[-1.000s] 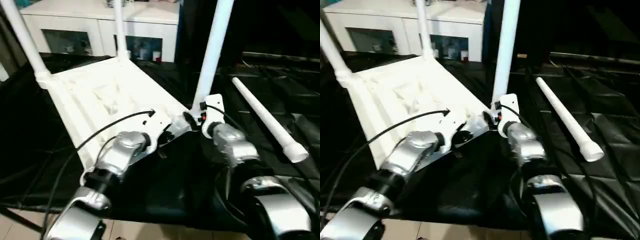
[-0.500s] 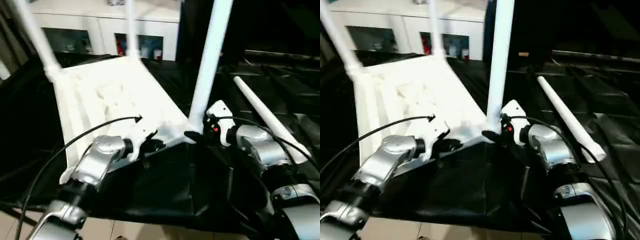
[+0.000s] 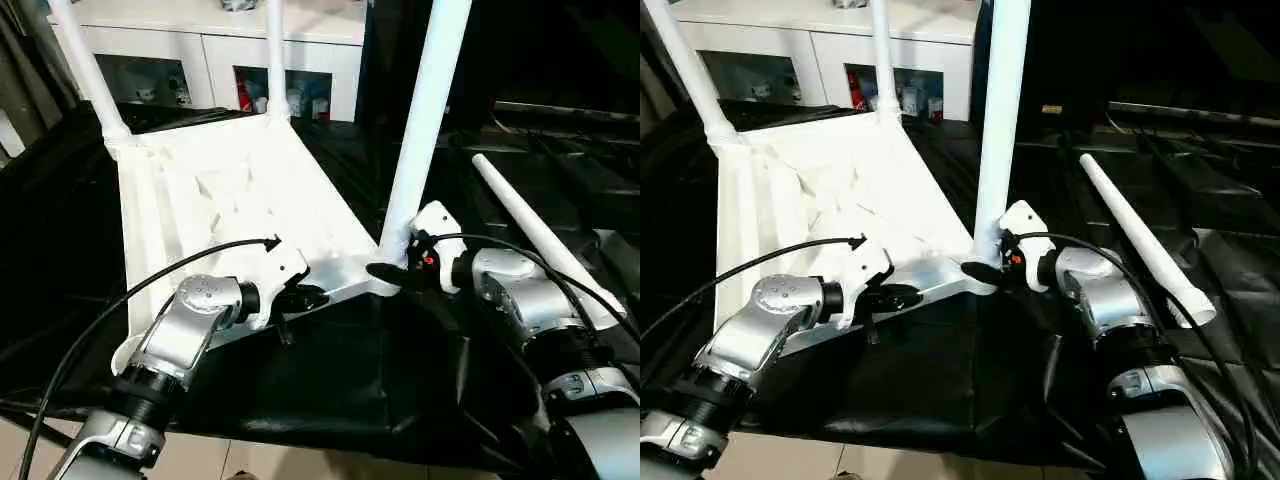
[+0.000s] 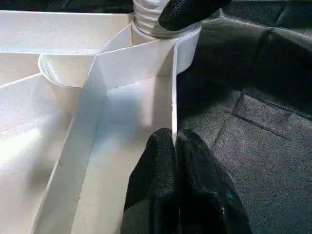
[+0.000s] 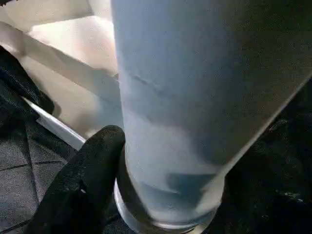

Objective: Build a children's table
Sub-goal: Rotate leg to tighten

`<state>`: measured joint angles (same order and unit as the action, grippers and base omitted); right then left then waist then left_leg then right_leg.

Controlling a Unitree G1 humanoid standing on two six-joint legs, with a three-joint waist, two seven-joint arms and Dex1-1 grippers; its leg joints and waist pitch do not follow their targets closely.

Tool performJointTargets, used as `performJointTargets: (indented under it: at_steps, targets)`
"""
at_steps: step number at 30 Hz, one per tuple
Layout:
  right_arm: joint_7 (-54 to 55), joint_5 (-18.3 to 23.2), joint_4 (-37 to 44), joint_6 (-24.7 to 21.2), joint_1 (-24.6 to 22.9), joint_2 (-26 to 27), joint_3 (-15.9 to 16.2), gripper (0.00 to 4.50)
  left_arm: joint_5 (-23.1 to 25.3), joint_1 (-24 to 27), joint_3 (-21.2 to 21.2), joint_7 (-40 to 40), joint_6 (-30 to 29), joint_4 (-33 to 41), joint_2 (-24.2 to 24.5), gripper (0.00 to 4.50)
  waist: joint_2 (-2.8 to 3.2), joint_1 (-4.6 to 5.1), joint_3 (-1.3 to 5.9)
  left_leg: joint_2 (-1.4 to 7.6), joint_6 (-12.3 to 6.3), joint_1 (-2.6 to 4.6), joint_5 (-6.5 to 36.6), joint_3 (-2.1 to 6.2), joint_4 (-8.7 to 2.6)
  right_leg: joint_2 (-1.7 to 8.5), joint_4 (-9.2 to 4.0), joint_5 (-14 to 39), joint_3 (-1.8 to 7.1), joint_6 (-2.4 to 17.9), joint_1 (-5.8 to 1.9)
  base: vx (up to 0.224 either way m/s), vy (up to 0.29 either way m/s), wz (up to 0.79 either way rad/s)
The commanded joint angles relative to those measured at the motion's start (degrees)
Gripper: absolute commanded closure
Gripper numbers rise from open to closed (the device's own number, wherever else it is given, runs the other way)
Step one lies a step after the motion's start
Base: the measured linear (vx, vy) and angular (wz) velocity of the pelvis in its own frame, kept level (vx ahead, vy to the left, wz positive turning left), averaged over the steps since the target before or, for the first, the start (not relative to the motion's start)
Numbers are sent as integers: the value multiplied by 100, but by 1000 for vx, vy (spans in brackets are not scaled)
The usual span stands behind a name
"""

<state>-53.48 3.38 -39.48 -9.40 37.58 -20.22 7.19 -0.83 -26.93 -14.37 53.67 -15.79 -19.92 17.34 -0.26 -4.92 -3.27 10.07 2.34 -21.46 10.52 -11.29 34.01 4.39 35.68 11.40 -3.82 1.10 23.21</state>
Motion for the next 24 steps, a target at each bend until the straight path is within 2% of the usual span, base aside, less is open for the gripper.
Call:
performJointTargets:
  at_steps: [1, 4, 5, 6, 10, 11, 13, 15, 17, 20, 21, 22, 24]
  targets:
    - [53, -37, -82, -133, -126, 9, 20, 160, -353, -35, 94, 159, 195, 316, -128, 450, -86, 10, 387, 325, -435, 67, 702, 131, -338, 431, -429, 881, 300, 1299, -306, 0, 0, 0]
    - [540, 64, -387, -308, -128, 188, -207, 176, -260, -139, 134, -161, 49, 127, -256, 450, -86, 28, 389, 321, -414, 65, 701, 129, -338, 432, -427, 860, 305, 1317, -303, 0, 0, 0]
    - [859, 121, -520, -414, -129, 322, -345, 176, -173, -220, 157, -398, -68, 3, -346, 450, -91, 40, 377, 318, -381, 72, 768, 130, -346, 430, -446, 979, 300, 1299, -297, 0, 0, 0]
    - [859, 121, -520, -414, -129, 322, -345, 177, -173, -220, 157, -398, -68, 3, -346, 450, -85, 47, 367, 318, -323, 84, 841, 134, -355, 437, -468, 1137, 301, 1275, -290, 0, 0, 0]
    - [2256, 171, -943, -635, -43, 867, -714, 180, 117, -689, 386, -1633, -473, -696, -828, 450, -81, 70, 346, 309, -123, 130, 1164, 145, -379, 440, -539, 1693, 298, 1127, -269, 0, 0, 0]
    - [2791, 247, -1122, -701, 47, 1067, -892, 180, 158, -868, 473, -2005, -571, -947, -992, 450, -52, 74, 348, 302, -22, 153, 1258, 151, -388, 437, -563, 1844, 300, 1075, -252, 0, 0, 0]
    - [3465, 373, -1342, -726, 166, 1342, -1120, 180, 188, -1097, 562, -2434, -611, -1248, -1208, 450, -45, 57, 370, 301, 0, 152, 1214, 156, -384, 448, -557, 1752, 305, 1069, -253, 0, 0, 0]
    - [4091, 518, -1533, -678, 301, 1699, -1344, 180, 207, -1348, 621, -2854, -584, -1540, -1464, 450, -20, 50, 384, 308, 43, 159, 1130, 156, -395, 428, -518, 1373, 309, 1112, -250, 0, 0, 0]
    - [4202, 420, -1559, -512, 376, 1887, -1270, 180, 270, -1455, 555, -2953, -456, -1630, -1569, 450, -36, 18, 391, 297, 2, 159, 1105, 141, -384, 436, -512, 1152, 312, 1125, -254, 0, 0, 0]
    - [4126, 158, -1584, -230, 437, 1934, -1086, 180, 355, -1514, 471, -2972, -332, -1725, -1580, 450, -45, 9, 406, 290, -168, 98, 891, 140, -369, 445, -475, 786, 304, 1161, -307, 0, 0, 0]
    - [4098, 134, -1585, -196, 443, 1933, -1064, 145, 364, -1516, 460, -2965, -316, -1730, -1577, 450, -48, 12, 403, 292, -190, 94, 872, 140, -368, 445, -471, 769, 303, 1166, -309, 0, 0, 0]
    - [3909, 137, -1558, -41, 482, 1902, -1060, 124, 370, -1462, 371, -2765, -82, -1712, -1519, 450, -77, 12, 396, 294, -219, 93, 895, 134, -369, 449, -484, 828, 301, 1169, -309, 0, 0, 0]
    - [3894, 136, -1540, 14, 493, 1872, -1070, 108, 359, -1431, 346, -2677, -2, -1684, -1498, 450, -58, 8, 388, 297, -230, 92, 962, 142, -375, 460, -498, 999, 300, 1145, -310, 0, 0, 0]
